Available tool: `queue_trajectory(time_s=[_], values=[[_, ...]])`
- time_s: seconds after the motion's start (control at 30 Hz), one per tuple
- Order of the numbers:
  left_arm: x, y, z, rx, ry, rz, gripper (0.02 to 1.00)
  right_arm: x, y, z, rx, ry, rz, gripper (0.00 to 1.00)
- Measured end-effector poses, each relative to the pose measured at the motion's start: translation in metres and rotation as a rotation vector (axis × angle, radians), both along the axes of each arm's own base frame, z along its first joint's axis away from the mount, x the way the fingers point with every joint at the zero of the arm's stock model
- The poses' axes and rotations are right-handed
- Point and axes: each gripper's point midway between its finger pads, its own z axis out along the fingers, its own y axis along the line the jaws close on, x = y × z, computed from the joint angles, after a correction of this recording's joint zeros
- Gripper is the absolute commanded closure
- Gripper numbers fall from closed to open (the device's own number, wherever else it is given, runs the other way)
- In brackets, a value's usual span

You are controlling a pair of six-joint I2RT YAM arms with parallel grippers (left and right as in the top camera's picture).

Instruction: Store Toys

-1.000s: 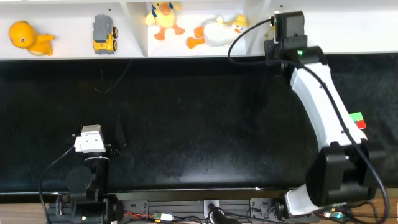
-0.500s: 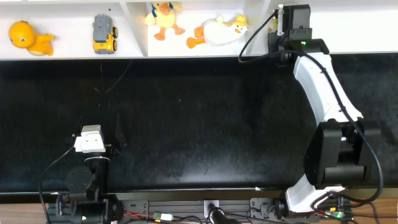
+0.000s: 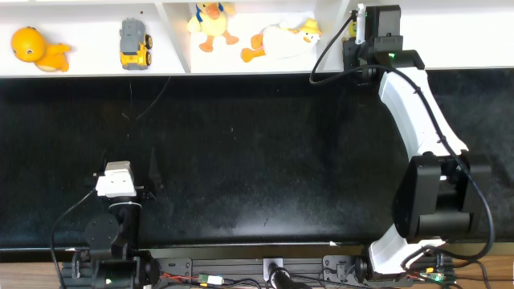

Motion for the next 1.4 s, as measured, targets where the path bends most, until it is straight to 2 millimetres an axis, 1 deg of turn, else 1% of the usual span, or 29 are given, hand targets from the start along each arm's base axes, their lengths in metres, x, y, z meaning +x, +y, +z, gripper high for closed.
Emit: queue_trajectory(time_s=[0.2,0.3,0.33,0.37,0.47,0.57,0.6,0.63,0.67,0.73,0.83,0.9,0.97,1.2,1.4], values=[[0.000,0.000,0.000,0.000,0.000,0.000,0.020,-0.018,0.002,-0.012,-0.004,0.089,0.003,0.647],[0.000,0.000,0.000,0.000,0.000,0.000,0.020,-0.027,0.008,-0.009,-0.013,0.090,0.013,0.632],[0.000,0.000,0.000,0.000,0.000,0.000,0.020,-0.035,0.010,-0.006,-0.017,0.090,0.017,0.619],[0.000,0.000,0.000,0.000,0.000,0.000,0.020,-0.042,0.011,-0.004,-0.020,0.089,0.020,0.584],[0.000,0.000,0.000,0.000,0.000,0.000,0.020,-0.074,0.014,0.008,-0.022,0.066,0.031,0.476],[0.000,0.000,0.000,0.000,0.000,0.000,0.020,-0.111,0.010,0.019,-0.008,0.034,0.016,0.397],[0.000,0.000,0.000,0.000,0.000,0.000,0.020,-0.124,0.008,0.022,-0.005,0.026,0.011,0.351],[0.000,0.000,0.000,0.000,0.000,0.000,0.020,-0.137,0.006,0.022,-0.001,0.023,0.004,0.088],[0.000,0.000,0.000,0.000,0.000,0.000,0.020,-0.153,0.004,0.022,0.005,0.019,-0.006,0.005],[0.000,0.000,0.000,0.000,0.000,0.000,0.020,-0.174,0.001,0.019,0.005,0.031,-0.015,0.005],[0.000,0.000,0.000,0.000,0.000,0.000,0.023,-0.206,-0.004,0.007,-0.007,0.089,-0.024,0.005],[0.000,0.000,0.000,0.000,0.000,0.000,0.020,-0.219,-0.006,0.004,-0.010,0.117,-0.027,0.005],[0.000,0.000,0.000,0.000,0.000,0.000,0.020,-0.224,-0.007,0.002,-0.014,0.131,-0.030,0.003],[0.000,0.000,0.000,0.000,0.000,0.000,0.020,-0.224,-0.007,0.002,-0.011,0.132,-0.033,0.005],[0.000,0.000,0.000,0.000,0.000,0.000,0.020,-0.204,-0.005,0.015,0.000,0.033,-0.036,0.007]])
